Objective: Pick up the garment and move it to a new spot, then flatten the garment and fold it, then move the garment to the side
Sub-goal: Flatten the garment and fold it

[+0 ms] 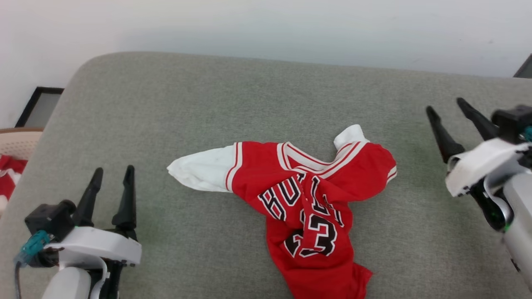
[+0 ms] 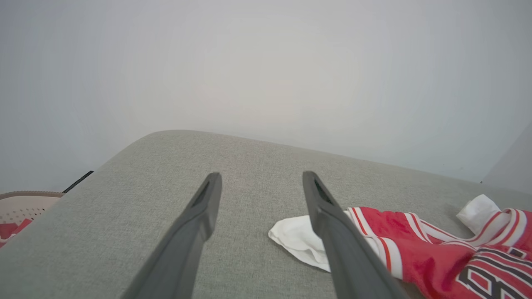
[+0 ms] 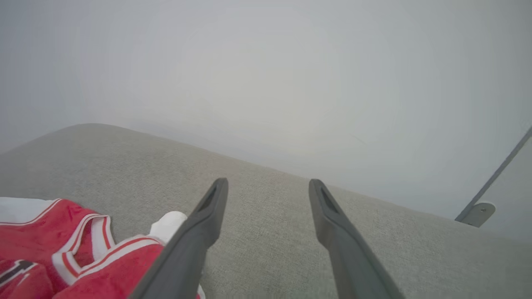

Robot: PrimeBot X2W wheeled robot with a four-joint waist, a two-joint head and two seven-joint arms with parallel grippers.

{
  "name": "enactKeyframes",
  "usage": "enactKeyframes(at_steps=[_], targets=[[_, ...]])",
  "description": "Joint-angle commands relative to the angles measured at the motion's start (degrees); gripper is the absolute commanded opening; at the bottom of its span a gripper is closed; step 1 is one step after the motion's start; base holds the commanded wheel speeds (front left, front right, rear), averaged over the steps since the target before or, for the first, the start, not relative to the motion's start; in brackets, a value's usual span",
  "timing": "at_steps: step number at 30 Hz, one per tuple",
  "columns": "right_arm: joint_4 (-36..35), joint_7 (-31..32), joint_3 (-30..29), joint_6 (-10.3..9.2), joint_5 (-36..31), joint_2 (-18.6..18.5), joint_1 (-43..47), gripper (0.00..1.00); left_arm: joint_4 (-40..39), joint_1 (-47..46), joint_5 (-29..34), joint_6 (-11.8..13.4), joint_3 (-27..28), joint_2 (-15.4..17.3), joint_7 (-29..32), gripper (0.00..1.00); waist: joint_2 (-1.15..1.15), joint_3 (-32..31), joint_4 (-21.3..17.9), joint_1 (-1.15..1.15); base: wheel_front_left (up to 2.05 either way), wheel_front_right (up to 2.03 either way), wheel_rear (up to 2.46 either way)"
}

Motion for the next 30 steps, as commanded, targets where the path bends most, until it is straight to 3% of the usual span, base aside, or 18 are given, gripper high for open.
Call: enactKeyframes(at_steps=[1,8,16,23,30], targets=[[-0.39,-0.27,-0.52,-0.09,-0.43,0.08,0.81,1.00,-0.15,0.75,0.39,0.18,0.19,0.25,0.00,1.00,0.00,-0.06,-0.34,0.00,0.00,0.00,0.00],[-5.31,-0.33,-9.84,-0.09,-3.93,0.76,8.12,1.00,-0.84,1.08,0.67,0.58,0.24,0.60,0.00,1.00,0.00,0.03,-1.50,0.00,0.00,0.00,0.00],[-13.39,4.34,-17.15,-0.09,-8.44,3.17,14.45,1.00,-1.29,0.73,0.59,0.78,-0.22,0.71,0.02,1.00,0.00,0.47,-2.08,0.00,0.00,0.00,0.00],[-19.78,10.44,-16.79,-0.09,-10.05,4.21,16.58,1.00,-1.18,-0.31,0.81,0.79,-0.99,0.61,0.07,1.00,0.00,1.09,-1.38,0.00,0.00,0.00,0.00],[-21.23,15.17,-14.79,-0.09,-9.11,4.09,15.31,1.00,-0.81,-0.76,0.92,0.71,-1.77,0.38,0.06,1.00,0.00,1.42,-0.07,0.00,0.00,0.00,0.00]])
